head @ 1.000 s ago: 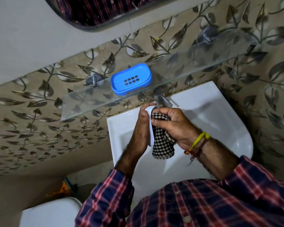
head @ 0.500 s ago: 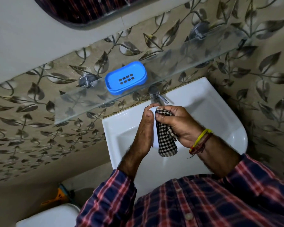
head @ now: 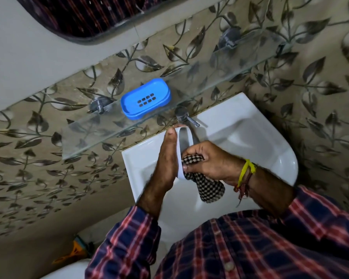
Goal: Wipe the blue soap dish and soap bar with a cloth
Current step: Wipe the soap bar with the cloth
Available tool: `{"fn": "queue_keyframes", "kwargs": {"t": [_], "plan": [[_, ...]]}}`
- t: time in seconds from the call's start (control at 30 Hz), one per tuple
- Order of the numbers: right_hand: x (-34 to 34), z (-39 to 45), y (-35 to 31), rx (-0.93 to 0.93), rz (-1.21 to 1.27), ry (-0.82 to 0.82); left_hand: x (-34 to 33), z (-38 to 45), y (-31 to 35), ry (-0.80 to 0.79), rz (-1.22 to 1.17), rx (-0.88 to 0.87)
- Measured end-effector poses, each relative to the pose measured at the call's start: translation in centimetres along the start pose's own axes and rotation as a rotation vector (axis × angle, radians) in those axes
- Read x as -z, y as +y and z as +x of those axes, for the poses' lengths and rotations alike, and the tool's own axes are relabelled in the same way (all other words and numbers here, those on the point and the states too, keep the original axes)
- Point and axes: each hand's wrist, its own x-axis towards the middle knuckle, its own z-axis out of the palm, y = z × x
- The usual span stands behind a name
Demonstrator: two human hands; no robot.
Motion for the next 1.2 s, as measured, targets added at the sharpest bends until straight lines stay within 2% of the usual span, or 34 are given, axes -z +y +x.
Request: {"fn": "queue_keyframes", "kwargs": {"t": [0.1, 0.23, 0.3, 0.37, 0.4, 0.5, 0.57, 0.7, 0.8, 0.9, 0.97, 1.0, 1.03, 1.1, 1.2], "plan": [[0.0, 0.0, -0.1, 0.046, 0.082, 0.027, -0.3, -0.3, 0.8, 0.037, -0.031, 0.048], [0.0, -0.9, -0.2, 0.171, -0.055, -0.140, -0.4, -0.3, 1.7, 0.174, -0.035, 0.066], [-0.4, -1.0, 0.2, 0.219, -0.133, -0.054, -0.5, -0.2, 1.6, 0.160, -0.004, 0.122], [-0.8, -0.8, 0.6, 0.223, -0.108, 0.054, -0.5, -0.3, 1.6, 0.112, 0.029, 0.178], [-0.9, -0.8, 0.7, 0.207, -0.035, 0.098, -0.4, -0.4, 1.5, 0.091, 0.061, 0.140], [-0.1, -0.7, 0.4, 0.093, 0.291, 0.206, 0.0, -1.4, 0.8, 0.025, 0.224, -0.156], [0.5, -0.6, 0.3, 0.033, 0.399, 0.168, -0.4, -2.2, -0.3, -0.014, 0.269, -0.263], [-0.4, -0.6, 0.5, 0.048, 0.351, 0.103, -1.7, -2.8, -0.3, 0.006, -0.087, -0.090], [-0.6, -1.0, 0.7, 0.154, 0.173, 0.031, -1.0, -2.5, 0.1, -0.024, -0.202, -0.006], [-0.4, -0.9, 0.7, 0.271, -0.206, -0.041, -0.5, -2.5, 0.6, 0.074, -0.226, 0.029], [-0.7, -0.7, 0.9, 0.341, -0.422, -0.003, -0.7, -2.5, 0.8, 0.109, -0.199, 0.072], [-0.7, -0.6, 1.0, 0.355, -0.447, 0.045, -0.8, -2.5, 1.1, 0.096, -0.184, 0.108], [-0.7, -0.5, 1.1, 0.351, -0.395, 0.101, -0.5, -2.4, 1.4, 0.058, -0.175, 0.141], [-0.5, -0.3, 1.1, 0.267, -0.090, 0.198, 0.3, -2.4, 1.7, -0.008, -0.049, 0.094], [-0.1, -0.1, 0.9, 0.128, 0.326, 0.183, 0.8, -2.6, 0.2, -0.059, 0.213, -0.246]]}}
